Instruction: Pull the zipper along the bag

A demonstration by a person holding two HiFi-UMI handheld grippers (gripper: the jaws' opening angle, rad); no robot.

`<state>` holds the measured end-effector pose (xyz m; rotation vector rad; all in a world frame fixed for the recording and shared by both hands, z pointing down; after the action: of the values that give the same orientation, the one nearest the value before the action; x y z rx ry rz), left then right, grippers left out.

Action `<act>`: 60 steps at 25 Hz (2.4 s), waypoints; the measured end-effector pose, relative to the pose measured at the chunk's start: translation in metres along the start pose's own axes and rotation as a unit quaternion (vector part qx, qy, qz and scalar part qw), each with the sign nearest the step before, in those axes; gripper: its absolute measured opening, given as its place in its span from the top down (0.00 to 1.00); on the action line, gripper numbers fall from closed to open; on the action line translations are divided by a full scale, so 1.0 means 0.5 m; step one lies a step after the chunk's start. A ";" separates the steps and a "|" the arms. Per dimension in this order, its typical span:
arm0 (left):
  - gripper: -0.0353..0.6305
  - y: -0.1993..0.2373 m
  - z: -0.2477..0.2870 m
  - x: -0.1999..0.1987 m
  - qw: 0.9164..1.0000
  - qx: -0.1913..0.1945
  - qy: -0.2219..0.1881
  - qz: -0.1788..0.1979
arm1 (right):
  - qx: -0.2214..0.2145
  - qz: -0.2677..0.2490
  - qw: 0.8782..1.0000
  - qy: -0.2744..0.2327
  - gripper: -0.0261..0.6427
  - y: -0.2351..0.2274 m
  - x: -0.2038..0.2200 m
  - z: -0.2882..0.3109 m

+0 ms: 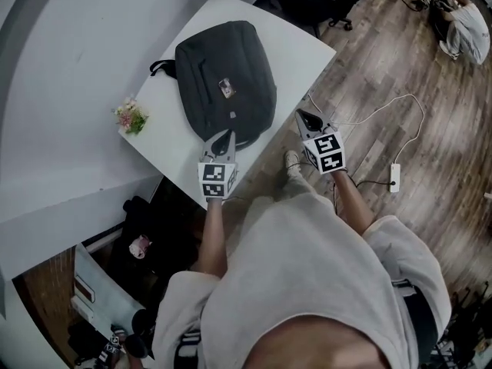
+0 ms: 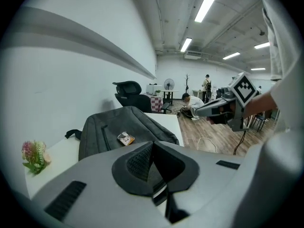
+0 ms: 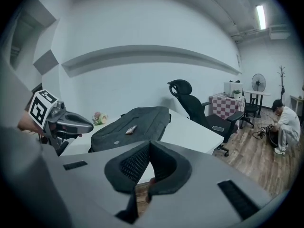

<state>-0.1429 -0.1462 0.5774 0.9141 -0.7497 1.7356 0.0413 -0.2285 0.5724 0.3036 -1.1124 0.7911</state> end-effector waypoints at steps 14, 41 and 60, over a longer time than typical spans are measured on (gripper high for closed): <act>0.90 -0.036 0.036 0.079 0.972 0.087 0.085 0.199 | -0.029 -0.013 0.998 0.060 0.94 -0.016 0.069 0.104; 0.81 -0.067 0.105 0.167 0.885 0.194 0.193 0.377 | -0.041 -0.138 0.975 0.169 0.71 -0.055 0.138 0.317; 0.81 -0.066 0.110 0.173 0.891 0.199 0.189 0.362 | -0.064 -0.276 0.941 0.185 0.93 -0.048 0.115 0.365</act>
<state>-0.1179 -0.1393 0.6819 0.5330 -0.5007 2.7091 -0.0540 -0.3282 0.7069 0.3204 -0.6677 0.2556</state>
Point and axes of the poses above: the fingertips, and each gripper's own axes: z forward along the fingers, y to its left, x out of its underside, the point moved 1 cm from there along -z, backward along the fingers, and after that the axes turned 3 degrees about z, right-handed, at the moved point
